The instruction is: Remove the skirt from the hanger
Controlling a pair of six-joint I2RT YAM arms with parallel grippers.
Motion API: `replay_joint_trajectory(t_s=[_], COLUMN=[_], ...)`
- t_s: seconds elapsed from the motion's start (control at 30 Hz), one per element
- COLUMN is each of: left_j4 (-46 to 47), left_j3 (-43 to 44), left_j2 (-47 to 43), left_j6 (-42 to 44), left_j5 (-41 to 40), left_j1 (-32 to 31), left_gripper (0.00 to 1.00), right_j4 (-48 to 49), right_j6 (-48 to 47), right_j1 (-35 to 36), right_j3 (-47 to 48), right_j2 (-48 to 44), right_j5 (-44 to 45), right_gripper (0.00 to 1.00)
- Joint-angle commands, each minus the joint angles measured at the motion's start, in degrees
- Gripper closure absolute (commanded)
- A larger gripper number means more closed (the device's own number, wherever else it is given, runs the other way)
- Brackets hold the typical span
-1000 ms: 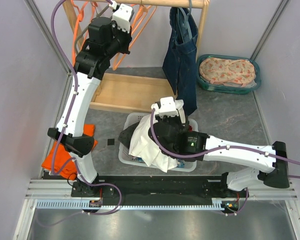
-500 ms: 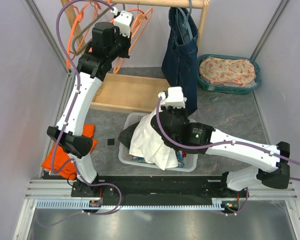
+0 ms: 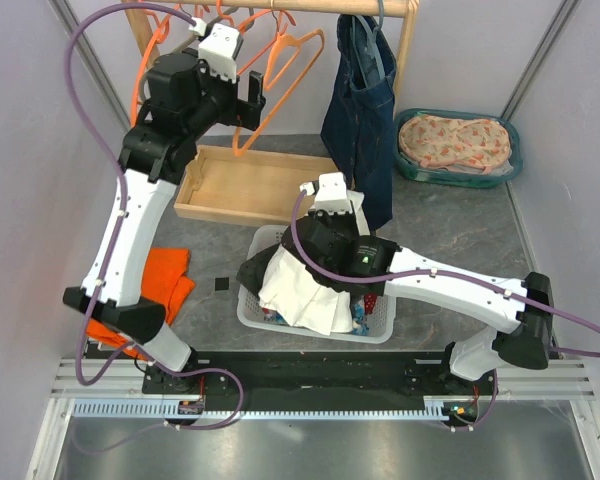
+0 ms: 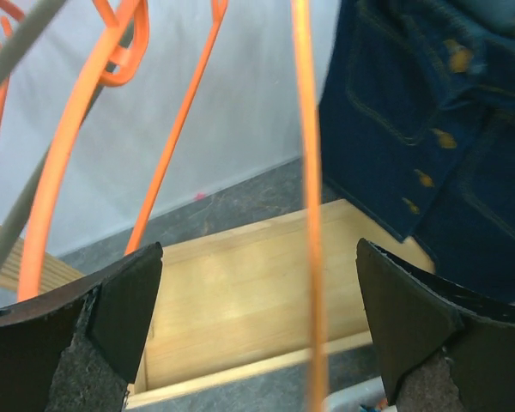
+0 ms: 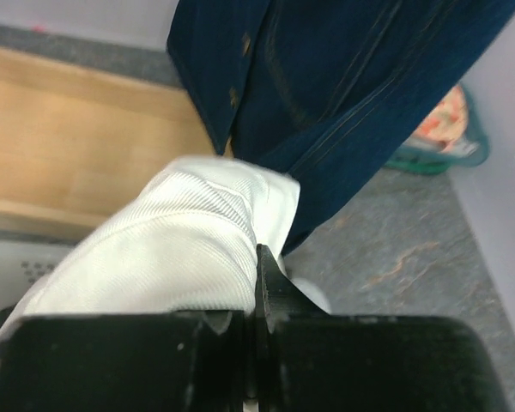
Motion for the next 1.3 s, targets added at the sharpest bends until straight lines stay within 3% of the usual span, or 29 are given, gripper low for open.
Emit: replay_joint_trajectory(t_s=[0.0, 0.13, 0.37, 0.57, 0.7, 0.93, 1.13, 1.27], left_j4=[1.8, 1.8, -2.06, -3.99, -5.75, -7.77, -8.3, -8.48], left_j3=[-2.1, -7.54, -15.72, -23.64, -24.87, -23.82, -21.27, -20.83], left_j2=[-9.16, -15.13, -21.48, -23.59, -24.03, -25.26, -25.44, -25.18], left_j6=[-1.89, -1.62, -0.04, 0.4, 1.19, 2.77, 3.65, 3.39], left_j5=[6.56, 12.79, 20.88, 23.88, 26.25, 27.05, 25.9, 26.17], left_j1=[0.15, -0.54, -2.48, -5.11, -6.43, -7.49, -7.49, -7.49], left_gripper=[0.0, 0.0, 0.01, 0.0, 0.01, 0.02, 0.03, 0.01], right_j4=[-5.64, -4.95, -3.46, -3.28, 2.08, 20.09, 25.46, 21.17], right_j6=[10.89, 16.61, 23.2, 31.46, 33.4, 38.23, 39.55, 39.64], right_j1=[-0.33, 0.97, 8.97, 9.77, 7.41, -7.88, -8.77, -7.72], right_j3=[-2.67, -8.81, -19.7, -25.78, -27.28, -36.15, -38.18, -39.23], right_j2=[2.46, 0.71, -8.86, -8.18, -3.44, 7.02, 14.76, 11.53], right_j5=[-8.65, -20.08, -25.45, -33.09, -42.49, -65.61, -64.75, -59.84], right_gripper=[1.0, 1.0, 1.0, 1.0, 1.0, 1.0, 1.0, 1.0])
